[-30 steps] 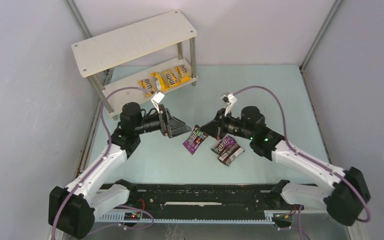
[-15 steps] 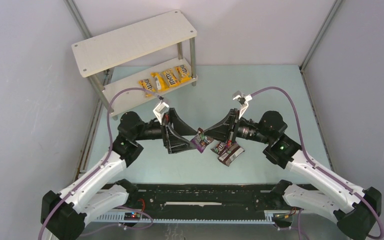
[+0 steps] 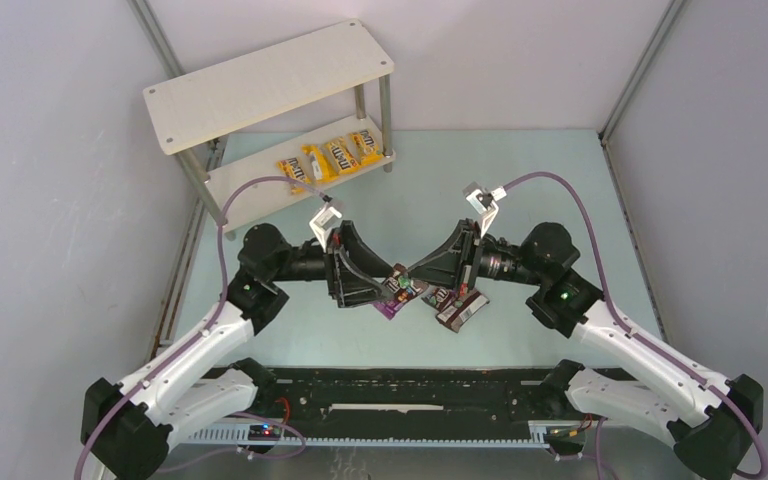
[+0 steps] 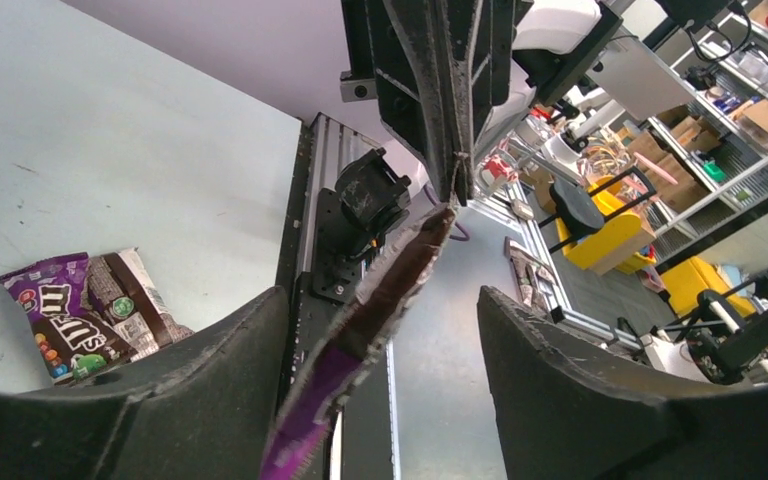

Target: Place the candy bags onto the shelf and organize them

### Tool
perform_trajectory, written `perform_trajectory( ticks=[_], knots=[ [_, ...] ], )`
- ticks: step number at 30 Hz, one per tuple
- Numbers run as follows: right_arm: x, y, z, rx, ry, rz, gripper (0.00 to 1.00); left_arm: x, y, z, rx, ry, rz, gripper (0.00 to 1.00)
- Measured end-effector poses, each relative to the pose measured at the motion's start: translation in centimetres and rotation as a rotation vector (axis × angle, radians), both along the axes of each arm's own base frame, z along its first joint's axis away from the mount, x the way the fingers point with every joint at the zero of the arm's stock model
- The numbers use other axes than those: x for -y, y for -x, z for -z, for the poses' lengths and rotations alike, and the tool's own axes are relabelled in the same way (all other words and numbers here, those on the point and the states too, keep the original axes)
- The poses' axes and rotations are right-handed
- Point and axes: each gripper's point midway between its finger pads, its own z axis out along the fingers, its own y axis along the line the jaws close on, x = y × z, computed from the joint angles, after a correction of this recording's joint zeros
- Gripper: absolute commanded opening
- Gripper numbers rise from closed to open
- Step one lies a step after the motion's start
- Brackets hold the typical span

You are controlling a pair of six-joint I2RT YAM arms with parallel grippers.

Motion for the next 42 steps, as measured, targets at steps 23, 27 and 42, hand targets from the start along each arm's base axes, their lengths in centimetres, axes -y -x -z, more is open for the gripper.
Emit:
perform_trajectory(
  ticks=[23,27,42],
  knots=[
    [1.1,-3.2,1.2,-0.140,0.022,0.050,0.00,0.5,1.3,0.4,-0.011,-0.012,0.068,0.40],
    [1.2,-3.3,1.2,-0.147,0.022,0.052,0.00,0.6,1.3,0.6,-0.022,-0.016,0.069,0.47],
    [3.0,-3.4,-0.3,-0.108,-0.006,0.105,0.00,0.9,0.8,3.3,-0.115,-0.104,0.077,0.38]
  ],
)
